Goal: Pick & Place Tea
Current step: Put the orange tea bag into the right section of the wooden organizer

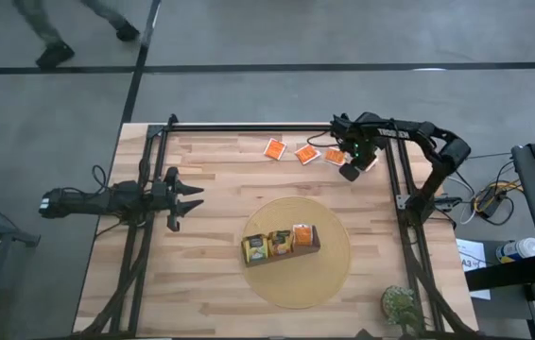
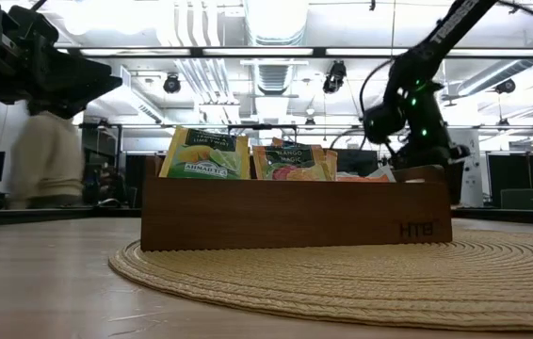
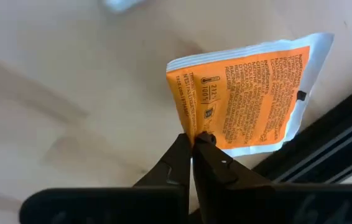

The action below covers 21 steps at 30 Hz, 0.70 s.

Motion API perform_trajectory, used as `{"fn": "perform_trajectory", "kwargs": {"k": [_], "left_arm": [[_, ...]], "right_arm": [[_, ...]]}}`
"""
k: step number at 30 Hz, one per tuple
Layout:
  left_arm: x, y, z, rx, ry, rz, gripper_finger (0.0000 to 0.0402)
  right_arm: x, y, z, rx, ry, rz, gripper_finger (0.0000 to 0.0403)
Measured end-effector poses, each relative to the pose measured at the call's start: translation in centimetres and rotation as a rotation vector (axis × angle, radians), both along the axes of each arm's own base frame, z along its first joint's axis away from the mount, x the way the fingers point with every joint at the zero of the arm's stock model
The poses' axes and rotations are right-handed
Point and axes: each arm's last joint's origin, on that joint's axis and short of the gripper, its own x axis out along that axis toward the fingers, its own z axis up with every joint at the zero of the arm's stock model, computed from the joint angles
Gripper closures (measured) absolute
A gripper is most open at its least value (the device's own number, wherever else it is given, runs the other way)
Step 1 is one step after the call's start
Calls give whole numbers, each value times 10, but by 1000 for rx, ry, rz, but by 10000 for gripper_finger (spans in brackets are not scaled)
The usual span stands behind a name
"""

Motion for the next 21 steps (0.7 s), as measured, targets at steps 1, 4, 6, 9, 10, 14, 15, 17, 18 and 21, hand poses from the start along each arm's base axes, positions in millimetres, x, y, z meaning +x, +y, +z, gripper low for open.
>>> {"fn": "perform_trajectory", "kwargs": {"k": [1, 4, 6, 9, 10, 14, 15, 17, 18, 21], "left_arm": [[0, 0, 0, 0, 0, 0, 248], [0, 0, 0, 0, 0, 0, 248], [0, 0, 0, 0, 0, 0, 248], [0, 0, 0, 0, 0, 0, 248], [0, 0, 0, 0, -1, 0, 248], [0, 0, 0, 0, 0, 0, 248], [0, 0, 0, 0, 0, 0, 248], [0, 0, 0, 0, 0, 0, 248], [0, 0, 0, 0, 0, 0, 248], [0, 0, 0, 0, 0, 0, 248]], "right_arm": [[1, 5, 3, -10, -10, 12, 394], [7, 23, 18, -53, -56, 70, 394], [12, 39, 26, -77, -89, 135, 394], [21, 68, 39, -121, -158, 252, 394], [25, 78, 42, -137, -186, 288, 394], [36, 121, 55, -228, -253, 416, 394], [38, 132, 57, -251, -262, 454, 394], [42, 154, 60, -286, -276, 531, 394], [45, 165, 62, -303, -291, 560, 394], [55, 197, 68, -343, -364, 629, 394]]}}
